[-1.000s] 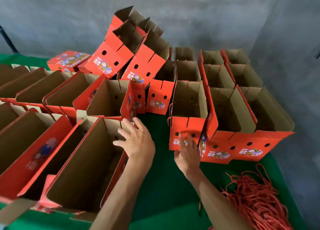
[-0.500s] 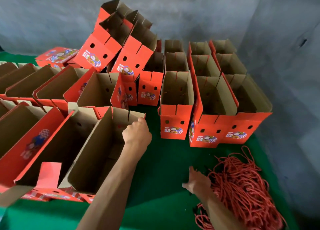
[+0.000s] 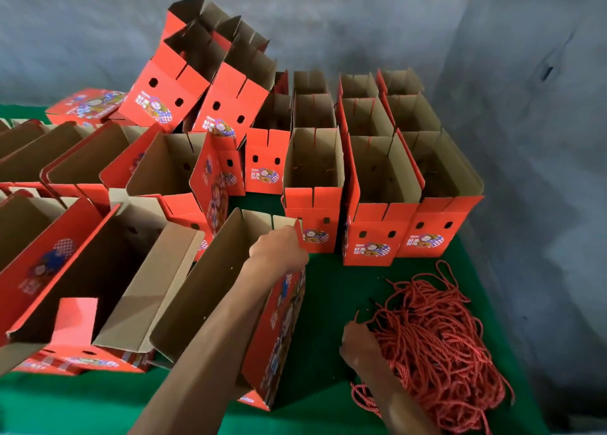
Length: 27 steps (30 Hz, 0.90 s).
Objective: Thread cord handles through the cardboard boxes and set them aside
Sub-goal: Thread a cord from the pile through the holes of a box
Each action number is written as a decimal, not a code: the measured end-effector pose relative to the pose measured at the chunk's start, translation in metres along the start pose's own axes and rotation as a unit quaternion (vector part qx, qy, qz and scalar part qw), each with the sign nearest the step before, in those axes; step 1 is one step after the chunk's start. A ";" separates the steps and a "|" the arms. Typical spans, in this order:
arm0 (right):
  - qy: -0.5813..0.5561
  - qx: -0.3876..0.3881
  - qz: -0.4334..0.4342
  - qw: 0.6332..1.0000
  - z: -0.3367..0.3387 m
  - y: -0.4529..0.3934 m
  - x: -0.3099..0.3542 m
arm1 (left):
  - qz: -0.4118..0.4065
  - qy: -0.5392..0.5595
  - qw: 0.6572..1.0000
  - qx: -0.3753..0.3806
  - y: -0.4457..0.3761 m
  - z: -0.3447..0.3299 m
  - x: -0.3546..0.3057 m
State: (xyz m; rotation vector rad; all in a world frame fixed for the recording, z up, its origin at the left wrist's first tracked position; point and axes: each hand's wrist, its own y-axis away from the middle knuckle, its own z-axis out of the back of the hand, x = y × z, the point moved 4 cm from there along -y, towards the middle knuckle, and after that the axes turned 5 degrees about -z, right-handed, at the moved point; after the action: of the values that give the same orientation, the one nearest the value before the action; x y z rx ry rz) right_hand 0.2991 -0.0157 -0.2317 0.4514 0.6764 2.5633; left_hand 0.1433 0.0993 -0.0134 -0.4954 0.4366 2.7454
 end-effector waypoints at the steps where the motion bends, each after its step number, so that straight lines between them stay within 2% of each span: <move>1: -0.021 -0.020 0.011 1.000 0.003 -0.001 0.000 | -0.003 0.007 1.000 0.011 0.001 -0.001 -0.002; 3: -0.109 -0.046 0.047 0.992 0.008 -0.002 0.002 | -0.011 0.019 0.999 0.027 0.001 -0.003 -0.006; 4: -0.196 -0.040 0.064 0.978 0.010 0.000 0.004 | -0.013 0.023 0.999 0.034 0.000 -0.004 -0.008; 6: -0.404 -0.007 0.085 0.911 0.017 0.006 0.009 | -0.017 0.023 0.999 0.042 -0.001 -0.006 -0.010; 8: -0.567 0.005 0.095 0.818 0.028 0.012 0.014 | -0.019 0.038 0.997 0.058 -0.005 -0.007 -0.009; 10: -0.656 0.007 0.110 0.747 0.041 0.021 0.019 | -0.006 0.104 0.990 0.091 -0.010 -0.011 -0.002; 12: -0.689 0.010 0.131 0.712 0.054 0.029 0.026 | 0.040 0.202 0.970 0.127 -0.011 -0.015 0.008; 14: -0.699 0.020 0.156 0.698 0.060 0.034 0.036 | 0.093 0.272 0.950 0.124 -0.011 -0.020 0.022; 17: -0.688 0.025 0.167 0.706 0.065 0.037 0.053 | 0.150 0.343 0.919 0.122 -0.008 -0.023 0.038; 22: -0.698 -0.003 0.151 0.700 0.060 0.033 0.069 | 0.164 0.371 0.902 0.149 -0.002 -0.020 0.047; 27: -0.688 -0.037 0.107 0.717 0.052 0.024 0.074 | 0.171 0.400 0.886 0.162 0.003 -0.019 0.053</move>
State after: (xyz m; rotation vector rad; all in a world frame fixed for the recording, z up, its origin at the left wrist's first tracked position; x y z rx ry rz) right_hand 0.2500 0.0224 -0.1623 2.1231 -0.0843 1.6076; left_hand 0.1009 0.1030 -0.0498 -1.5844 1.2507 2.5552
